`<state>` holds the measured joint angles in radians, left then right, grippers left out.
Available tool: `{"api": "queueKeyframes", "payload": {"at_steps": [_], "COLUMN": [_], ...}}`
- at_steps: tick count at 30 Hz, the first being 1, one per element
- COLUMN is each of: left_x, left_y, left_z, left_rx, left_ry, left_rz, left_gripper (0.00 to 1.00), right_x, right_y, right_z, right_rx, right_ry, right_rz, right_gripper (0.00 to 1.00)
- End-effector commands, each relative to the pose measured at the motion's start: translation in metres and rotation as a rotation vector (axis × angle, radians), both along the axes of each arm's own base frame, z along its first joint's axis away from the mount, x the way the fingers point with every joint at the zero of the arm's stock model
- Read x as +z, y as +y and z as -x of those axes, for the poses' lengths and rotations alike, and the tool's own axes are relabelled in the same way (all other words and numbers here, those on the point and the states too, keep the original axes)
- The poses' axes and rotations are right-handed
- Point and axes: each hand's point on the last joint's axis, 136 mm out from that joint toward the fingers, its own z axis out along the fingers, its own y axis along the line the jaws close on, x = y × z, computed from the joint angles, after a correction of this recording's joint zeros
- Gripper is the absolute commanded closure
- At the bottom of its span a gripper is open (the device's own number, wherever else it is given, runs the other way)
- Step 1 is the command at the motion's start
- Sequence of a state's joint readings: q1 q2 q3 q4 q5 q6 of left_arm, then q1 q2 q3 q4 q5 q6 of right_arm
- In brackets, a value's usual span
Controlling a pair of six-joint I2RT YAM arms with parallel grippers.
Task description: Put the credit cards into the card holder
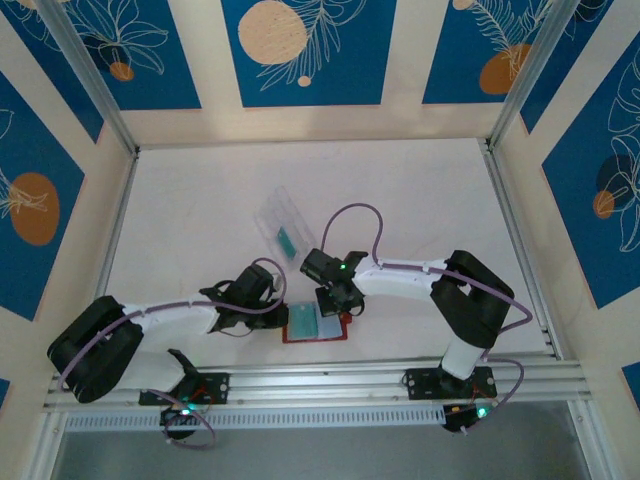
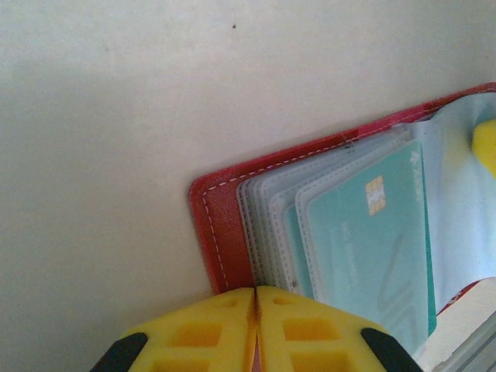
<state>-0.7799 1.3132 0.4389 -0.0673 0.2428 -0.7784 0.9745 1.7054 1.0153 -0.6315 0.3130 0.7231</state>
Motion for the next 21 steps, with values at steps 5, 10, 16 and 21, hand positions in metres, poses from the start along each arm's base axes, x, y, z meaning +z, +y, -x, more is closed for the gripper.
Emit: {"api": "queueKeyframes", "payload": {"at_steps": [5, 10, 16, 21], "left_x": [-0.025, -0.0263, -0.0262, -0.027], "left_y": [0.0085, 0.0053, 0.0049, 0.0044], "left_z": [0.0112, 0.0109, 0.0106, 0.0109], "left_rx": [-0.011, -0.01, -0.008, -0.006], "left_ry": [0.044, 0.052, 0.052, 0.058], "left_rz": [-0.065, -0.054, -0.053, -0.052], "left_gripper": [0.89, 0.89, 0.89, 0.89], "right_x": [0.0103, 0.0125, 0.0083, 0.0093], "right_y": [0.0107, 0.0122, 0.0103, 0.0087], "right_z": [0.0028, 0.003, 0.004, 0.0041], "right_rx": [0.035, 0.039, 0.035, 0.033], "right_ry": [-0.001, -0.002, 0.013, 0.012], "right_rz": [-0.017, -0.022, -0.005, -0.008], "right_gripper": [1.0, 1.0, 0.99, 0.93]}}
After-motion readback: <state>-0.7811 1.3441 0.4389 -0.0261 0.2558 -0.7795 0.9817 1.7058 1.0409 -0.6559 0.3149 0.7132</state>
